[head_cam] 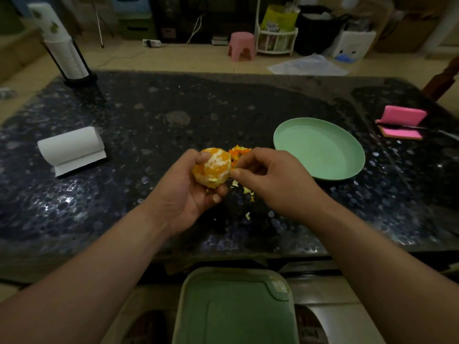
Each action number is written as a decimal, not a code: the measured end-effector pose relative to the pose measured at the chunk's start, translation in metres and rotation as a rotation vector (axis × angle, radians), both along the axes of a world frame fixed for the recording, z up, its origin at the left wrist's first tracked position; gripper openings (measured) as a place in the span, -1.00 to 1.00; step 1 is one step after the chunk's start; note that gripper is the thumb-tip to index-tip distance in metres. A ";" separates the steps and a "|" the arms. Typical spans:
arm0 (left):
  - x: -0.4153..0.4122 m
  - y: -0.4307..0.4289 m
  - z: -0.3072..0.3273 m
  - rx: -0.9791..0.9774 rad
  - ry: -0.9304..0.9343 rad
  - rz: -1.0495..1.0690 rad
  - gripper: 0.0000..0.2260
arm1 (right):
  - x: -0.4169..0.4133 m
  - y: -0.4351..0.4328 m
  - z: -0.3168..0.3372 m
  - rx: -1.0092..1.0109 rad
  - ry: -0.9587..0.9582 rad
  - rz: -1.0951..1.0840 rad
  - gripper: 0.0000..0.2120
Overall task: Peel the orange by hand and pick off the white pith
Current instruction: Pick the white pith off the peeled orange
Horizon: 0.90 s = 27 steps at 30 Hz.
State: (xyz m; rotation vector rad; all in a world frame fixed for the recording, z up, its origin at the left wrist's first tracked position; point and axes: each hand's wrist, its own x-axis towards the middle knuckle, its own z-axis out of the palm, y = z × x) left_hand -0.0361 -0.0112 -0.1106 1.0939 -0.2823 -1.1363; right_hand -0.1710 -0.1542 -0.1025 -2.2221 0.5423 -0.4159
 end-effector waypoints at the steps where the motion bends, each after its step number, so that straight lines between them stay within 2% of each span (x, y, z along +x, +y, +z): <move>1: 0.000 0.000 0.000 0.000 -0.010 -0.004 -0.71 | -0.001 0.002 0.001 -0.015 -0.007 0.004 -0.92; 6: -0.003 -0.001 -0.003 0.033 -0.091 0.005 -0.67 | -0.002 0.007 0.003 -0.064 -0.018 -0.023 -0.93; 9: -0.002 -0.002 -0.007 0.050 -0.146 0.038 -0.42 | -0.002 0.008 0.003 -0.091 -0.003 -0.033 -0.93; 11: -0.002 -0.002 -0.009 0.065 -0.180 0.058 -0.33 | -0.002 0.009 0.002 -0.108 -0.001 -0.044 -0.91; 19: -0.003 -0.004 -0.010 0.075 -0.221 0.089 -0.32 | -0.002 0.010 0.003 -0.099 -0.016 -0.040 -0.95; 27: -0.007 -0.002 -0.006 0.081 -0.234 0.075 -0.32 | -0.001 0.013 0.004 -0.132 -0.021 -0.085 -0.88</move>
